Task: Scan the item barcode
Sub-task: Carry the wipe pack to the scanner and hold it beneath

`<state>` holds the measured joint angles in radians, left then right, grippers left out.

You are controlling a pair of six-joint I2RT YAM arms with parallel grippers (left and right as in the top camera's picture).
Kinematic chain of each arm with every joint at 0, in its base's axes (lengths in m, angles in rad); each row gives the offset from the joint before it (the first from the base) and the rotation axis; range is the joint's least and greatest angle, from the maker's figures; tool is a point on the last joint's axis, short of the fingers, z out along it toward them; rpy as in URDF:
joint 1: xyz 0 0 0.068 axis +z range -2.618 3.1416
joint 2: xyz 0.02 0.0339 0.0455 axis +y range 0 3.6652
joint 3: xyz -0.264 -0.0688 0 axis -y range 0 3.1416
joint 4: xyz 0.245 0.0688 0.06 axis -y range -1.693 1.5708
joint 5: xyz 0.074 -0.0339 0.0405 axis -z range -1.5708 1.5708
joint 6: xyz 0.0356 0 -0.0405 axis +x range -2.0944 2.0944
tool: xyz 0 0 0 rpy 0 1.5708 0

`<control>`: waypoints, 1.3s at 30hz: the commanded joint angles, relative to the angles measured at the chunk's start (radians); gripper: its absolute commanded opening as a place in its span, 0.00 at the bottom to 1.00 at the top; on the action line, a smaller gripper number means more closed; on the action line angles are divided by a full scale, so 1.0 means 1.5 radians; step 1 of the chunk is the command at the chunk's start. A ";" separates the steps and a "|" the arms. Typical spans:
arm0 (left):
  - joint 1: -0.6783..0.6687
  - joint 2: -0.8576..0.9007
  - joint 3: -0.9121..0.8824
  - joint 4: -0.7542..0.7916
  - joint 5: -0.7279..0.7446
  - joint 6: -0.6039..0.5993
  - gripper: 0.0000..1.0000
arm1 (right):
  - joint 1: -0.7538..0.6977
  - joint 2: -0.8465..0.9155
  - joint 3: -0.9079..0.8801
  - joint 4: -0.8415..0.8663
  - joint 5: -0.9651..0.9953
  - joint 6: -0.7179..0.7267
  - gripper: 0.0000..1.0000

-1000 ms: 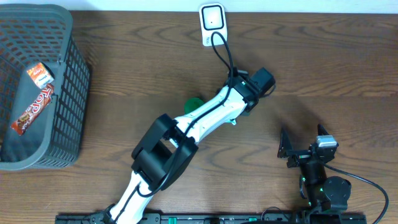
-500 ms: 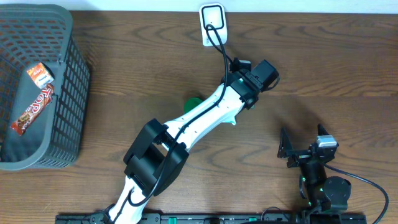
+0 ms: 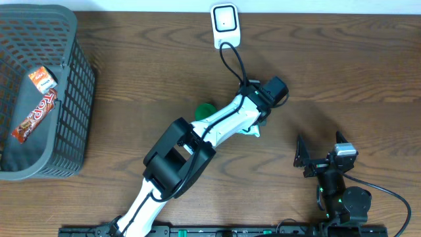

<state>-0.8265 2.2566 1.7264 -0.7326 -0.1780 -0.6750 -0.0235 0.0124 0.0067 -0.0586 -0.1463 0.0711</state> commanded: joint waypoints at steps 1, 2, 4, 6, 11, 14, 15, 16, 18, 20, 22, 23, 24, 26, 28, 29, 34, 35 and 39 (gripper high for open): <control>0.001 0.008 -0.006 -0.001 0.032 -0.004 0.08 | 0.007 -0.003 -0.001 -0.002 -0.006 0.007 0.99; 0.001 0.008 -0.006 -0.001 0.031 0.006 0.08 | 0.007 -0.003 -0.001 -0.002 -0.006 0.007 0.99; 0.001 0.006 -0.002 -0.005 0.023 0.025 0.08 | 0.007 -0.003 -0.001 -0.002 -0.006 0.007 0.99; 0.002 -0.003 0.011 -0.026 0.005 0.045 0.08 | 0.007 -0.003 -0.001 -0.002 -0.006 0.007 0.99; 0.012 -0.062 0.049 -0.075 -0.036 0.058 0.08 | 0.007 -0.003 -0.001 -0.002 -0.006 0.007 0.99; 0.017 -0.112 0.049 -0.075 -0.014 0.058 0.09 | 0.007 -0.003 -0.001 -0.002 -0.006 0.007 0.99; 0.017 -0.123 0.049 -0.074 -0.002 0.058 0.09 | 0.007 -0.003 -0.001 -0.002 -0.006 0.007 0.99; 0.018 -0.130 0.049 -0.071 0.013 0.059 0.09 | 0.007 -0.003 -0.001 -0.002 -0.006 0.007 0.99; 0.020 -0.138 0.049 -0.065 0.053 0.064 0.09 | 0.007 -0.003 -0.001 -0.002 -0.006 0.007 0.99; 0.021 -0.135 0.048 -0.058 0.081 0.066 0.09 | 0.007 -0.003 -0.001 -0.002 -0.006 0.007 0.99; 0.021 -0.126 0.044 -0.048 0.099 0.066 0.09 | 0.007 -0.003 -0.001 -0.002 -0.006 0.007 0.99; 0.021 -0.120 0.042 -0.042 0.110 0.066 0.09 | 0.007 -0.003 -0.001 -0.002 -0.006 0.007 0.99; 0.021 -0.112 0.042 -0.036 0.122 0.066 0.09 | 0.007 -0.003 -0.001 -0.002 -0.006 0.007 0.99; 0.021 -0.096 0.041 -0.028 0.143 0.066 0.09 | 0.007 -0.003 -0.001 -0.002 -0.006 0.007 0.99; 0.021 -0.078 0.041 -0.024 0.160 0.065 0.09 | 0.007 -0.003 -0.001 -0.002 -0.006 0.007 0.99; 0.021 -0.067 0.041 -0.023 0.167 0.064 0.09 | 0.007 -0.003 -0.001 -0.002 -0.006 0.007 0.99; 0.021 -0.016 0.041 -0.023 0.195 0.057 0.09 | 0.007 -0.003 -0.001 -0.002 -0.006 0.007 0.99; 0.021 -0.007 0.041 -0.023 0.202 0.057 0.09 | 0.007 -0.003 -0.001 -0.002 -0.006 0.007 0.99; 0.021 0.035 0.041 -0.024 0.226 0.050 0.08 | 0.007 -0.003 -0.001 -0.002 -0.006 0.007 0.99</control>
<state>-0.7967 2.2627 1.7947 -0.7609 0.1127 -0.5953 -0.0235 0.0124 0.0067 -0.0586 -0.1463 0.0711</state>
